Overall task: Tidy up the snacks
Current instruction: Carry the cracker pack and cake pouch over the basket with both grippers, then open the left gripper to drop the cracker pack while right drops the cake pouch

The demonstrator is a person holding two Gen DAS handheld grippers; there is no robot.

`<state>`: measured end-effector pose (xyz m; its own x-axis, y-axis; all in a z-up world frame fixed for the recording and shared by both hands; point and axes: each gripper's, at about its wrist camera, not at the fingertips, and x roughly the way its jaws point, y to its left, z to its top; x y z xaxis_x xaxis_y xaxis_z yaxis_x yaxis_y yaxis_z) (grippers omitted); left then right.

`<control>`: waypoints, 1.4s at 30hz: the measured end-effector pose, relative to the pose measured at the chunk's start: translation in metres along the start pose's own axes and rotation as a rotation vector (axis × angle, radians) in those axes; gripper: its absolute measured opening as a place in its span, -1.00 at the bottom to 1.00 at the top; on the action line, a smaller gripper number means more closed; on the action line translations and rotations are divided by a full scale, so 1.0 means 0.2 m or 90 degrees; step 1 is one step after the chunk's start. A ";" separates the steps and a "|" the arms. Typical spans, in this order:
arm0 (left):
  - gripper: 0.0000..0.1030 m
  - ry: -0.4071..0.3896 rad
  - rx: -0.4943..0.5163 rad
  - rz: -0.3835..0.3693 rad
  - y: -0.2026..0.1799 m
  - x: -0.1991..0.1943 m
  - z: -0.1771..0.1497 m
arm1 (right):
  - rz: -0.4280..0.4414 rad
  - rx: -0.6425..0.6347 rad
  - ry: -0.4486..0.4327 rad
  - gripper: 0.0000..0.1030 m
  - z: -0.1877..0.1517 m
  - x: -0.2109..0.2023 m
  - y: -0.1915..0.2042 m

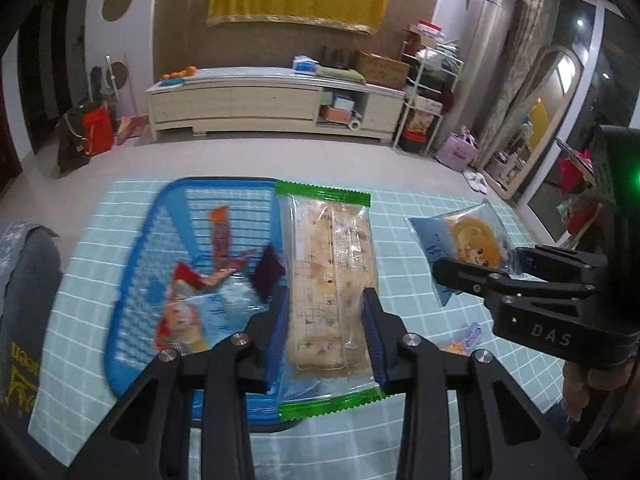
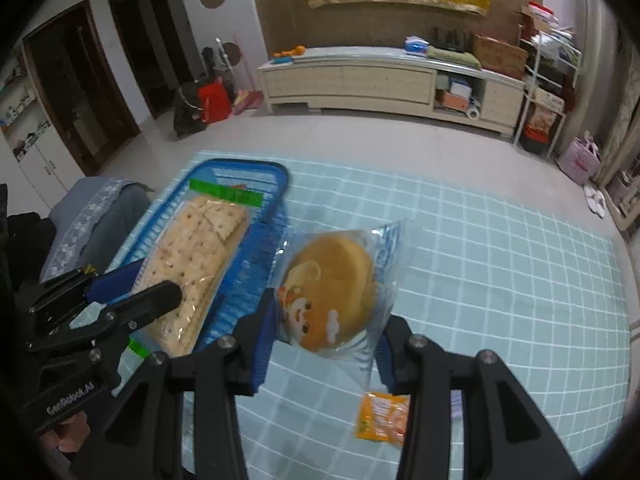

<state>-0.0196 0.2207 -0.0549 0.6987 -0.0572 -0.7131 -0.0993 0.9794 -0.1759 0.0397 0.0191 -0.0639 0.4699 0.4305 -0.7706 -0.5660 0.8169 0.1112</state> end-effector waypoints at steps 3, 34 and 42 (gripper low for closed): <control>-0.35 -0.005 -0.010 0.009 0.08 -0.04 -0.02 | 0.011 -0.011 -0.005 -0.06 0.03 0.01 0.09; -0.17 0.098 -0.020 -0.005 0.28 0.18 -0.18 | 0.010 -0.030 0.056 -0.06 0.04 0.29 0.33; 0.26 0.087 -0.005 0.033 0.31 0.11 -0.15 | 0.009 -0.029 0.040 -0.06 0.06 0.22 0.35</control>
<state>-0.0320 0.2736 -0.1027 0.5896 -0.0330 -0.8070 -0.1381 0.9803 -0.1410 0.0299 0.0997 -0.0820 0.4194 0.4159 -0.8069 -0.6031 0.7920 0.0948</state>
